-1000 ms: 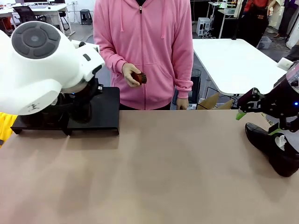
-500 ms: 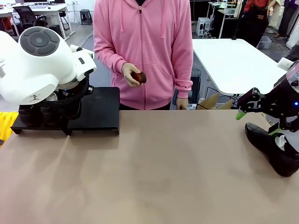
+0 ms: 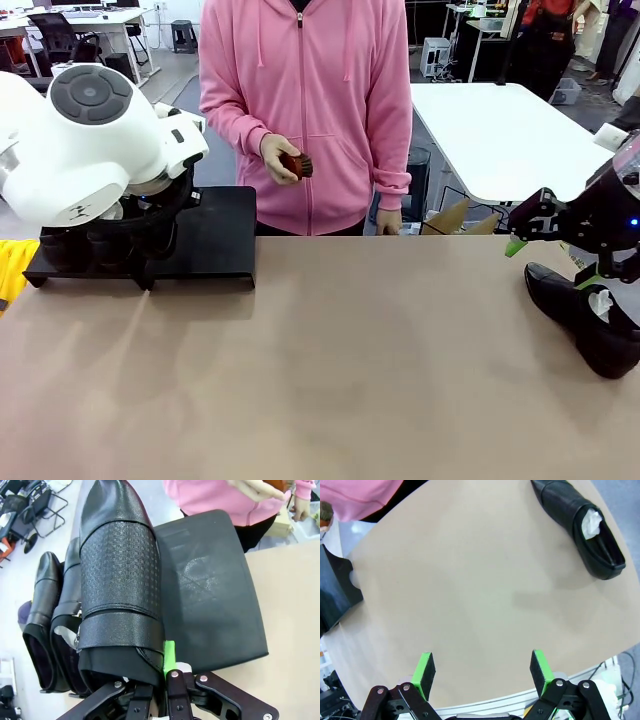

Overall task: Organize the shoes by placing them on the stand.
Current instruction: Place the Shoe from the middle of the table onto the Shoes Stand.

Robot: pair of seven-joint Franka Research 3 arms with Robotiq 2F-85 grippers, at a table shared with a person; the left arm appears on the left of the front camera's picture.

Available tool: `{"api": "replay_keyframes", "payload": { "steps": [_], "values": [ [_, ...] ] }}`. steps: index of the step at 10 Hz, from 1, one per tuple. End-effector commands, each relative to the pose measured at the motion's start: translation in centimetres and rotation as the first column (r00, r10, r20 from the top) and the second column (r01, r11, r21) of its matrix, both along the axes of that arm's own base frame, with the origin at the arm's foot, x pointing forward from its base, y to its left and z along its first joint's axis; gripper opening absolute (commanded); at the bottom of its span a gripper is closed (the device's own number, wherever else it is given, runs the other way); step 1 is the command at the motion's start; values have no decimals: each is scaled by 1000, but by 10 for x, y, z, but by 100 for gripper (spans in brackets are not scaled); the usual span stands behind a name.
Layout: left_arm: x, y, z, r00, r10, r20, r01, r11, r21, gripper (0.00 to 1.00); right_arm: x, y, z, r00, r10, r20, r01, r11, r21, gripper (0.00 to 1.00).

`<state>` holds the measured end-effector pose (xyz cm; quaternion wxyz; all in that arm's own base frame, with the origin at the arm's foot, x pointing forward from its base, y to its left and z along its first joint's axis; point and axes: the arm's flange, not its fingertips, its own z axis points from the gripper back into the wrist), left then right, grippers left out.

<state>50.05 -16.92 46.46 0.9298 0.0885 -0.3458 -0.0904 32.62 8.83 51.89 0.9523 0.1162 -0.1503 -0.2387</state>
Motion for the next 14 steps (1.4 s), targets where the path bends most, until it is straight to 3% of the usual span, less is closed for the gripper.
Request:
{"api": "replay_keyframes", "payload": {
  "steps": [1, 10, 14],
  "values": [
    [6, 1, 2, 999, 16, -40, -17, 1000, -6, 0, 2, -1, 0, 1000, 17, 13, -17, 1000, 0, 100],
    [47, -21, -32, 998, 47, 45, -49, 997, 58, 0, 2, -1, 0, 1000, 17, 13, -17, 1000, 0, 100],
    [58, -16, -47, 998, 46, 33, -48, 998, 47, 0, 2, -1, 0, 1000, 17, 13, -17, 1000, 0, 100]
  ]
}}
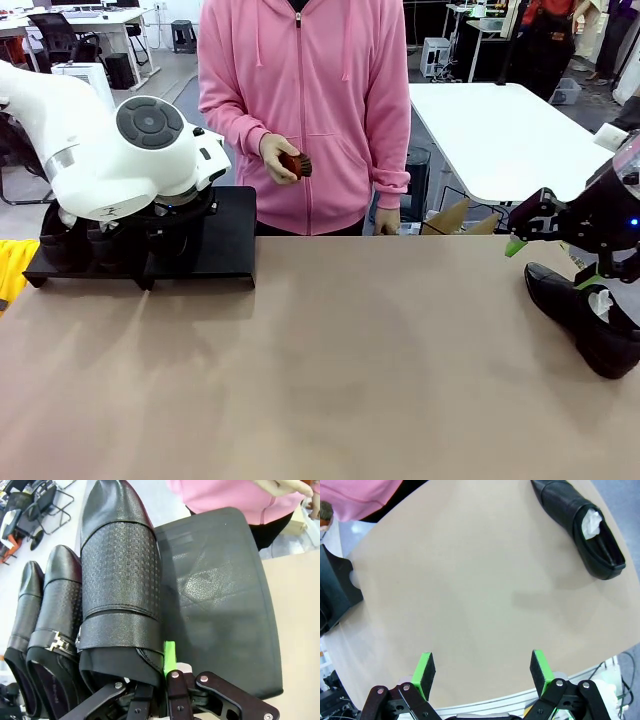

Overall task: Organize the shoes by placing them on the stand.
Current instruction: Place the Shoe from the middle of the table onto the Shoes Stand.

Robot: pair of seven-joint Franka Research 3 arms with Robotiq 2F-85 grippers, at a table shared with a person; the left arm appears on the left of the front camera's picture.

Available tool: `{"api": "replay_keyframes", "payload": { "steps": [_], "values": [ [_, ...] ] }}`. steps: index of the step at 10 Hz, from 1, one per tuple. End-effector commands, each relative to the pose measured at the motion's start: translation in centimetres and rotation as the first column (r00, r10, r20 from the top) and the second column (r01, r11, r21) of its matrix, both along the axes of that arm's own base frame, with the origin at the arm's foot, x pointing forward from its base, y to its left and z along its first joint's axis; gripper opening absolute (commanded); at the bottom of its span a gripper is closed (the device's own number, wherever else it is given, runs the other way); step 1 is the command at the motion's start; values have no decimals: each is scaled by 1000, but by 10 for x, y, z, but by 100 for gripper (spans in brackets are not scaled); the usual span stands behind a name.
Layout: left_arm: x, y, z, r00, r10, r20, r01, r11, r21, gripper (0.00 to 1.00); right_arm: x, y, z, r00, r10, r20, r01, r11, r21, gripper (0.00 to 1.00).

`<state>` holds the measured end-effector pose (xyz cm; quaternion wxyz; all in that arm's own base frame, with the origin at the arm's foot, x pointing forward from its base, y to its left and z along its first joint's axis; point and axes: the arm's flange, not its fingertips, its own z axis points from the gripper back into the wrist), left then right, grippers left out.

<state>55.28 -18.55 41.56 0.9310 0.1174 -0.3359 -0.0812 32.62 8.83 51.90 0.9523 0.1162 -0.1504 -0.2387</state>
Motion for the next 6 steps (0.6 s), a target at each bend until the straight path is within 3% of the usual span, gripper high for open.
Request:
{"api": "replay_keyframes", "payload": {
  "steps": [1, 5, 6],
  "values": [
    [6, 1, -1, 999, 5, 41, -5, 1000, -1, 0, 2, -1, 0, 1000, 17, 13, -17, 1000, 0, 100],
    [5, 4, -5, 999, 33, 10, -33, 999, -12, 3, 2, -1, 0, 1000, 17, 13, -17, 1000, 0, 100],
    [5, 5, -6, 999, 38, -5, -39, 999, -27, 22, 2, -1, 0, 1000, 17, 13, -17, 1000, 0, 100]
  ]
}}
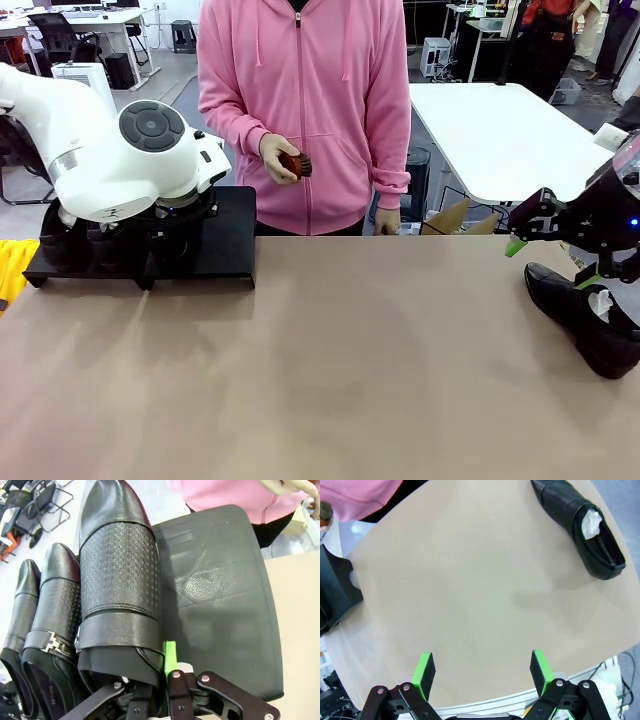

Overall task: Organize the shoes by placing them on the stand.
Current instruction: Place the Shoe from the middle of the table onto the Shoes Stand, then pick up one Shoe and place it in the middle of the table.

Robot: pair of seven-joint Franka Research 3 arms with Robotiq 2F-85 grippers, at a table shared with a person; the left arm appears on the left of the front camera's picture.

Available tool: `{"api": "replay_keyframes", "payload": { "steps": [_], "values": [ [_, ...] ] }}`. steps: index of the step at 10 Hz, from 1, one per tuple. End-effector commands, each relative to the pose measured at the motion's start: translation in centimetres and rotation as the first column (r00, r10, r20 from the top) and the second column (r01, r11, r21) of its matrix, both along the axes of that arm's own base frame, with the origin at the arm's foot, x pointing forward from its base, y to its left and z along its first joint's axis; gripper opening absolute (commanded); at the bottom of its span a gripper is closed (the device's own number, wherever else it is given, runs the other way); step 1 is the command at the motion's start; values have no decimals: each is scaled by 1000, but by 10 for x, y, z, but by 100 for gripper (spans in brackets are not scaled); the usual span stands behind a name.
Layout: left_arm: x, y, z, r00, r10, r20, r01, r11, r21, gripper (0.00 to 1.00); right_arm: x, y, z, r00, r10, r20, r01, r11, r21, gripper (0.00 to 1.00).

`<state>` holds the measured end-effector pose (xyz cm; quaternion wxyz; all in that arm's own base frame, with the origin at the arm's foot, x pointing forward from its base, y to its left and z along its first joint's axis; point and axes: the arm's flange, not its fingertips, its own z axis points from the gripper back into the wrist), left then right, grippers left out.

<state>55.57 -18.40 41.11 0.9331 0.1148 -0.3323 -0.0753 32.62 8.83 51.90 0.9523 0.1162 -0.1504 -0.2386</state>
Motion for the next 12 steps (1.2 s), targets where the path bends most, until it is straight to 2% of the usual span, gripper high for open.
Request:
{"api": "replay_keyframes", "payload": {
  "steps": [1, 2, 6, 7, 12],
  "values": [
    [1, 3, -3, 1000, 27, 0, -27, 1000, -15, 41, 2, -1, 0, 1000, 17, 13, -17, 1000, 0, 100],
    [0, 5, -2, 999, 36, 6, -36, 999, -19, 55, 2, -1, 0, 1000, 17, 13, -17, 1000, 0, 100],
    [-12, 7, 12, 997, 52, 55, -48, 996, -72, 55, 2, -1, 0, 1000, 17, 13, -17, 1000, 0, 100],
    [1, 3, 1, 1000, 21, 6, -21, 1000, -16, 55, 2, -1, 0, 1000, 17, 13, -17, 1000, 0, 100],
    [1, 3, 1, 1000, 21, 6, -21, 1000, -16, 55, 2, -1, 0, 1000, 17, 13, -17, 1000, 0, 100]
  ]
}}
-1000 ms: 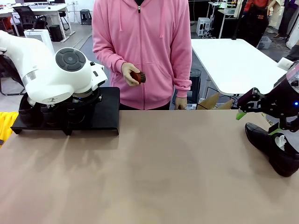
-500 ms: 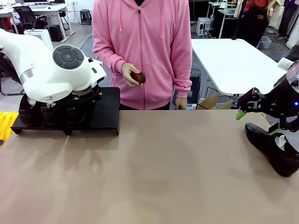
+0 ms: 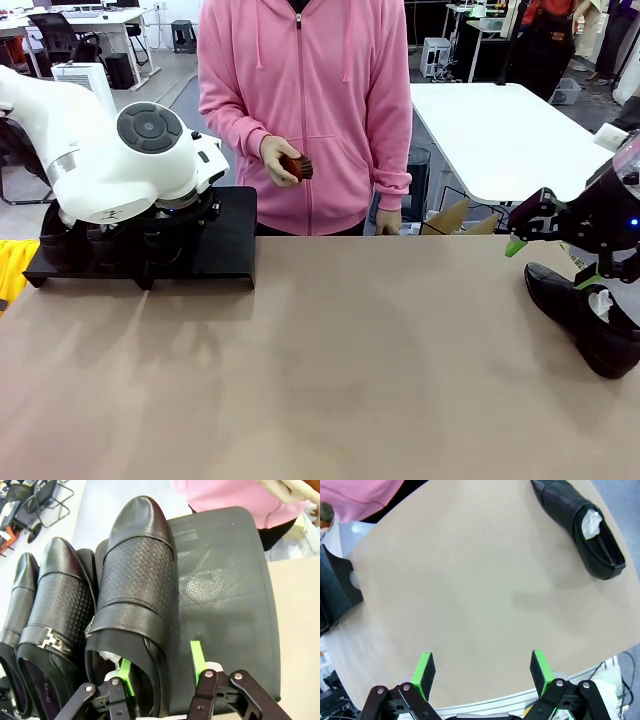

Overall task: Organize the shoes by placing them on the stand.
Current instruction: Pick up one Shoe and place it in the middle of the table.

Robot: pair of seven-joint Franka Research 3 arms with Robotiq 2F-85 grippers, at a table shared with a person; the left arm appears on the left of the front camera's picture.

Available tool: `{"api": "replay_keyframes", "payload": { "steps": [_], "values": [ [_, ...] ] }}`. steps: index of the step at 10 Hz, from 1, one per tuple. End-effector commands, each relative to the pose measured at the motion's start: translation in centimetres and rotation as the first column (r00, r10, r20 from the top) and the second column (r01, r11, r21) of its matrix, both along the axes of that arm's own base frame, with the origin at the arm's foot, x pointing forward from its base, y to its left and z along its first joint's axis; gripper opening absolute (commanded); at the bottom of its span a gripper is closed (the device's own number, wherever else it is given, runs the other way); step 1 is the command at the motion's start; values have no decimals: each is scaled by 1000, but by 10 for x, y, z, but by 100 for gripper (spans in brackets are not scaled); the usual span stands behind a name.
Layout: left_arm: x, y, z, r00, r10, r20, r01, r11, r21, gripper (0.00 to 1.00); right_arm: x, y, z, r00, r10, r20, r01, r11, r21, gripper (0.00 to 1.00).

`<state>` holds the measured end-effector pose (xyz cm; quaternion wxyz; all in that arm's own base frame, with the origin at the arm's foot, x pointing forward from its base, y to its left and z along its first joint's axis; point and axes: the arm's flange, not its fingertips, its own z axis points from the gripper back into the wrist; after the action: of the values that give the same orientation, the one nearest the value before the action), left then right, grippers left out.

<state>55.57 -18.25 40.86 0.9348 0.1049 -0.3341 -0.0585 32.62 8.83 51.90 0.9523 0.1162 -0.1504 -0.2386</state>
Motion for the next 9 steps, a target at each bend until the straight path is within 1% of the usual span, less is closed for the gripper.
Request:
{"api": "replay_keyframes", "payload": {
  "steps": [1, 5, 6, 7, 8, 9],
  "values": [
    [1, 1, 3, 1000, -4, 1, 4, 1000, 14, 55, 2, -1, 0, 1000, 17, 13, -17, 1000, 0, 100],
    [0, 0, 0, 1000, 0, 1, 0, 1000, 0, 55, 2, -1, 0, 1000, 17, 13, -17, 1000, 0, 100],
    [-8, -11, 23, 989, 39, 140, -42, 999, 25, 55, 2, -1, 0, 1000, 17, 13, -17, 1000, 0, 100],
    [-17, -13, 51, 974, 105, 201, -112, 993, 27, 55, 2, -1, 0, 1000, 17, 13, -17, 1000, 0, 100],
    [-31, -15, 77, 965, 108, 239, -106, 994, -19, 55, 2, -1, 0, 1000, 17, 13, -17, 1000, 0, 100],
    [-52, -23, 94, 961, 82, 264, -73, 996, -44, 55, 2, -1, 0, 1000, 17, 13, -17, 1000, 0, 100]
  ]
}}
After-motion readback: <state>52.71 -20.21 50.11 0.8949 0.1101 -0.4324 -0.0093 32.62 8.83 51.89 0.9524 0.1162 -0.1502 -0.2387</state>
